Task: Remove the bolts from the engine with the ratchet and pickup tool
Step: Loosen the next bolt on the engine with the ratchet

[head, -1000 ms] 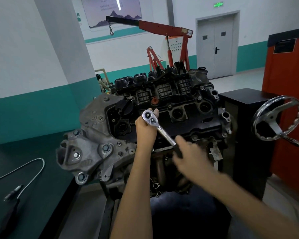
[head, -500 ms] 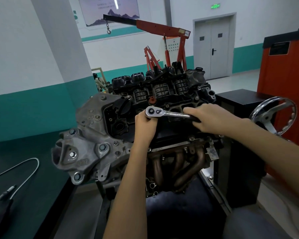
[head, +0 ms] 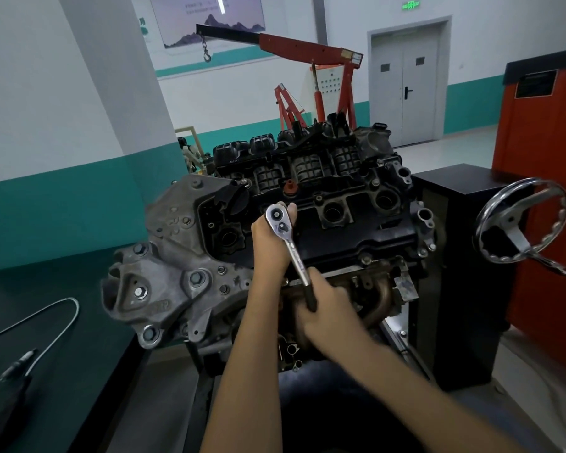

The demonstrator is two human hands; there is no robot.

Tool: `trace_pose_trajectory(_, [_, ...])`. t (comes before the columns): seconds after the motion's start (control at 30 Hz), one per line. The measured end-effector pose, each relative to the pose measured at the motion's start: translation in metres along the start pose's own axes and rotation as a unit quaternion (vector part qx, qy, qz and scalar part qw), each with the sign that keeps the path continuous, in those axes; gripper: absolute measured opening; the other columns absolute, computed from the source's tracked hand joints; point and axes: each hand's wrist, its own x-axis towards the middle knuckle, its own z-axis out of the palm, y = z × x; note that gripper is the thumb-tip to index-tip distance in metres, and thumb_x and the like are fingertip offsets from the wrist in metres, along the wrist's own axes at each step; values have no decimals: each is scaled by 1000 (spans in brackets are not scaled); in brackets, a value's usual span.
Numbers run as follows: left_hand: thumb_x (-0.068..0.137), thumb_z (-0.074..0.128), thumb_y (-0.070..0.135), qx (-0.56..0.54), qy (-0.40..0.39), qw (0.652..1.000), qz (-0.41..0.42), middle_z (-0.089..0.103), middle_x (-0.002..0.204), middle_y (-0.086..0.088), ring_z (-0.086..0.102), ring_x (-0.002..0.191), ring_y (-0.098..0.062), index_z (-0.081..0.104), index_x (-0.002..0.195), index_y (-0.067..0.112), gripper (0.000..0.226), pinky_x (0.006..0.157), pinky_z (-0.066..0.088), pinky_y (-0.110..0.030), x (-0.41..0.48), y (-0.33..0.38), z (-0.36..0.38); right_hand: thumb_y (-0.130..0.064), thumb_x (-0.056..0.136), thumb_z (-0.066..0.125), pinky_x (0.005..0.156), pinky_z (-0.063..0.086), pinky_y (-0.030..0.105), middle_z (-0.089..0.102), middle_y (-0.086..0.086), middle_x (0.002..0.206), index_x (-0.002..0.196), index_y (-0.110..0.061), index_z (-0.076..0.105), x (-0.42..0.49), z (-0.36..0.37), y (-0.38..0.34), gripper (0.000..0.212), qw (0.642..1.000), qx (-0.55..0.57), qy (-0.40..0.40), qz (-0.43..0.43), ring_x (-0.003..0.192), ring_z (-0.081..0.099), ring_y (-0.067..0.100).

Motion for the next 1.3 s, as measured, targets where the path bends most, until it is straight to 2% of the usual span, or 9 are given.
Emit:
trace_pose_trajectory(0.13, [92, 58, 9, 20, -57, 998, 10, 55, 57, 19, 47, 60, 5, 58, 56, 36, 45, 60, 38, -10, -1, 5, 0, -7, 83, 58, 49, 36, 18, 45, -5, 66, 113, -23, 52, 35, -93, 16, 34, 971, -221, -64, -63, 52, 51, 11])
trace_pose_trajectory(0.27, [91, 57, 8, 6, -28, 999, 15, 64, 71, 7, 57, 76, -5, 65, 68, 32, 34, 70, 44, -19, -1, 6, -5, -18, 88, 55, 57, 36, 27, 40, -10, 66, 110, -25, 44, 78, -135, -4, 25, 864, -467, -68, -177, 65, 54, 21])
trace_pose_trajectory(0.4, [95, 58, 10, -13, -38, 999, 2, 43, 59, -7, 44, 58, 3, 50, 62, 10, 34, 61, 37, -15, -6, 0, -8, -19, 86, 57, 59, 37, 28, 52, -1, 71, 103, -23, 43, 41, -95, 3, 23, 925, -364, -11, -112, 70, 58, 28])
trace_pose_trajectory(0.5, [96, 60, 17, -10, -32, 999, -5, 28, 53, 11, 28, 56, -8, 29, 59, 20, 48, 56, 28, -23, -6, 4, -3, -12, 84, 56, 55, 43, 36, 50, 1, 65, 95, -22, 41, -1, -33, -3, 22, 991, -134, 19, -7, 66, 57, 31])
trace_pose_trajectory(0.67, [95, 59, 20, 28, -11, 1000, -5, 24, 65, -8, 23, 60, -15, 26, 65, 11, 46, 53, 23, -26, -1, 4, -8, -7, 85, 51, 58, 51, 32, 55, 2, 69, 105, -15, 44, -8, 30, -23, 22, 999, 3, 25, 22, 63, 59, 18])
trace_pose_trajectory(0.77, [93, 61, 18, 6, -30, 999, -34, 27, 54, 10, 24, 54, -9, 27, 55, 27, 52, 51, 24, -23, 2, 4, -9, -8, 84, 53, 54, 41, 24, 48, -2, 67, 108, -20, 45, 2, -13, -7, 28, 996, -88, -23, -5, 57, 51, 13])
trace_pose_trajectory(1.0, [89, 53, 4, 22, -56, 998, 1, 65, 68, 24, 57, 72, 2, 69, 66, 46, 50, 73, 44, -22, -3, 5, -6, -20, 89, 54, 55, 32, 25, 44, -9, 69, 113, -26, 43, 79, -137, -3, 27, 852, -486, -67, -182, 64, 51, 18])
trace_pose_trajectory(1.1, [93, 55, 7, 6, -49, 999, 8, 59, 59, 20, 53, 64, 4, 62, 56, 42, 51, 68, 43, -18, -7, 4, -6, -19, 87, 56, 53, 31, 23, 45, -8, 70, 108, -24, 44, 60, -115, 9, 24, 893, -423, -25, -154, 68, 57, 22])
trace_pose_trajectory(1.3, [95, 60, 13, 13, -8, 1000, -6, 28, 56, 7, 24, 54, -5, 29, 60, 16, 47, 57, 29, -23, -5, 7, 2, -7, 83, 57, 51, 37, 19, 49, -5, 60, 97, -27, 42, -5, 11, 0, 29, 999, -17, 50, 3, 52, 50, 11])
